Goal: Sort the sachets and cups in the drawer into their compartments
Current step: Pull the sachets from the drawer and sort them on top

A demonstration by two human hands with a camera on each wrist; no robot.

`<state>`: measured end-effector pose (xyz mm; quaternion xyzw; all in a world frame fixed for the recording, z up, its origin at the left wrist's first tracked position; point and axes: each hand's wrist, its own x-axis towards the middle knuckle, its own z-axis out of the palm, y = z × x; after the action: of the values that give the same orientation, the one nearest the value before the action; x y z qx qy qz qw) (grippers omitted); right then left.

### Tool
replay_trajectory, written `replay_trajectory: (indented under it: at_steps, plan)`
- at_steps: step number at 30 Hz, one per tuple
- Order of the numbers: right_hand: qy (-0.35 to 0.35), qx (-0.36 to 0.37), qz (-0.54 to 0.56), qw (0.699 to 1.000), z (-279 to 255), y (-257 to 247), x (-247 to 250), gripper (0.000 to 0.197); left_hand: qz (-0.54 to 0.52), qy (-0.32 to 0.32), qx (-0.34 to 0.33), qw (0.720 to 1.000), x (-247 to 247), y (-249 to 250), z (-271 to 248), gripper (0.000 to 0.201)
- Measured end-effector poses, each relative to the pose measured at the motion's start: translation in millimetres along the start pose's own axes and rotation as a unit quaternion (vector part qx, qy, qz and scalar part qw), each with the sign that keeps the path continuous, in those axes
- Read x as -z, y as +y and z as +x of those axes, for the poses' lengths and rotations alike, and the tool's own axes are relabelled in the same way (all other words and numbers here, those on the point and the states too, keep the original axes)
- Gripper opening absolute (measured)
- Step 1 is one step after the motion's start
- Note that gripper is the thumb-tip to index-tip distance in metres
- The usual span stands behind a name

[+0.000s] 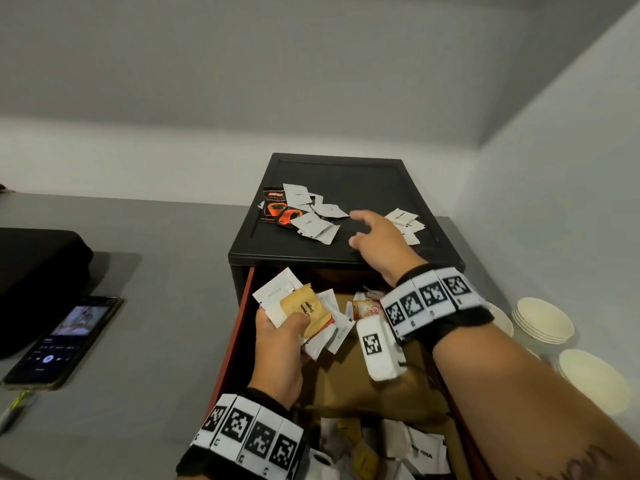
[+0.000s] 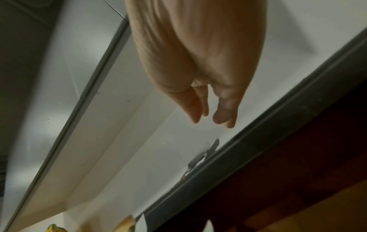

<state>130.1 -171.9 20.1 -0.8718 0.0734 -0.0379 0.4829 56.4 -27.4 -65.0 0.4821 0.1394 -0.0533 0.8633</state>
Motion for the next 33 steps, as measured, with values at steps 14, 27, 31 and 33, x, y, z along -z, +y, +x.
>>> replay_trajectory:
  at_steps: [14, 27, 31, 33]
  plan:
    - [-0.081, -0.007, 0.037, 0.996, -77.8, 57.7, -34.6, 0.006, 0.092, -0.069, -0.040, 0.993, 1.1, -12.3, -0.2, 0.051]
    - [0.087, -0.075, 0.187, 0.976, -56.8, 48.6, 0.7, 0.010, 0.069, -0.064, -0.027, 0.995, 3.6, -8.1, 0.3, 0.044]
    - [0.141, -0.121, 0.270, 0.945, -16.6, 39.0, 33.2, 0.029, 0.059, -0.048, -0.008, 0.997, 1.9, -7.9, 0.3, 0.044]
    - [0.146, -0.126, 0.209, 0.959, -9.4, 38.4, 37.6, 0.027, 0.054, -0.048, -0.003, 0.997, 1.7, -6.5, -0.4, 0.046]
